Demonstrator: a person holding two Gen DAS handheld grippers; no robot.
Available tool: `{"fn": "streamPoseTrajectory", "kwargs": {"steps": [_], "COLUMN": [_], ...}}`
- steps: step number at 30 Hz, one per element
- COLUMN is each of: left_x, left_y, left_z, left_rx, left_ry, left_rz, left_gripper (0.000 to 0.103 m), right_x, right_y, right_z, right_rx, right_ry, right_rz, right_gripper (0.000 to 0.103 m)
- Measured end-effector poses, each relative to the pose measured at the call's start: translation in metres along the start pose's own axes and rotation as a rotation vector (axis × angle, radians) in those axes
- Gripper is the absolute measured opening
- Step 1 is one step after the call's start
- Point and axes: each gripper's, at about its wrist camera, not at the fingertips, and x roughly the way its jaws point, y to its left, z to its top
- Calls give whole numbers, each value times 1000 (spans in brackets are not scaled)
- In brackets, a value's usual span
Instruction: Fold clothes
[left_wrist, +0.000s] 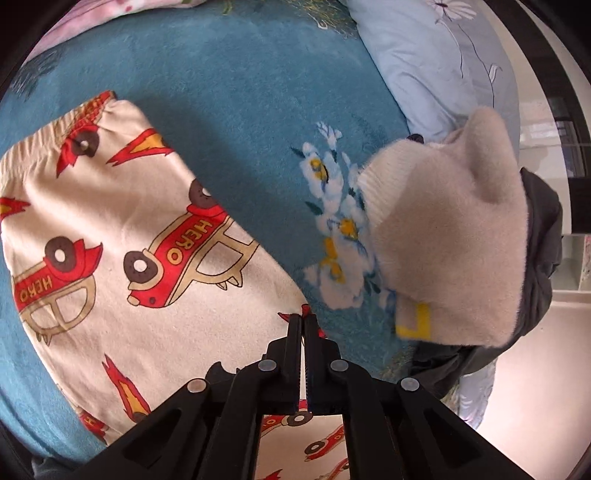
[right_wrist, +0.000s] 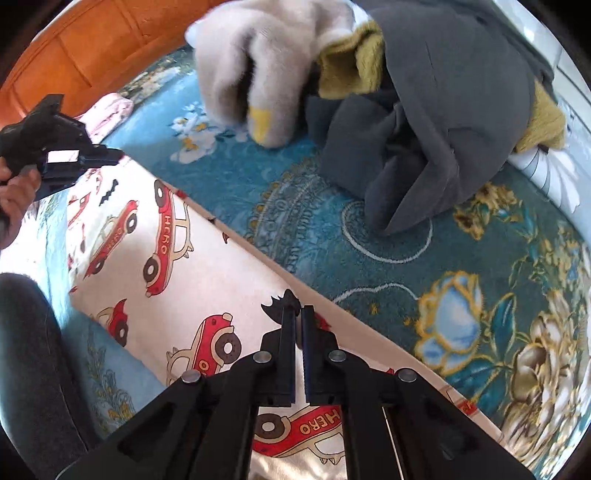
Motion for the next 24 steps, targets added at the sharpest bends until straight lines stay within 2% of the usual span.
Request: {"fn": "streamPoseTrajectory", "kwargs": {"steps": [3, 8, 9, 12, 14, 16, 19, 22, 24], "left_x": [20, 26, 25, 16, 4, -3, 5, 29, 47], "left_y": [4, 7, 4, -4, -13, -24, -44, -69, -84], "left_z": [3, -1, -2, -13, -31, -55, -100, -149, -179], "left_rx": [10, 54, 73, 117, 150, 197, 289, 419, 523], "left_ry": [13, 28, 28, 37, 15, -5, 21, 99, 153], "left_rz": [27, 34, 31, -18, -82, -130, -173, -177, -132], "left_gripper": [1, 3, 4, 9, 20, 28, 28, 29, 29], "right_x": [15, 20, 19, 0, -28, -60, -95, -105, -105], "right_y": [-4, -6, -6, -12, -26, -52, -94, -133, -147], "right_z": [4, 1, 0, -5, -15, -40, -87, -151, -188], "right_rx": [33, 59, 65, 96, 160, 268, 469, 660, 744], "right_ry": [37, 53, 52, 16, -54, -122, -175, -135, -95], "right_rz": [-8, -22, -21, -35, -10, -16, -55, -102, -111], "right_gripper": [3, 3, 7, 31, 31, 35, 36, 36, 36]}}
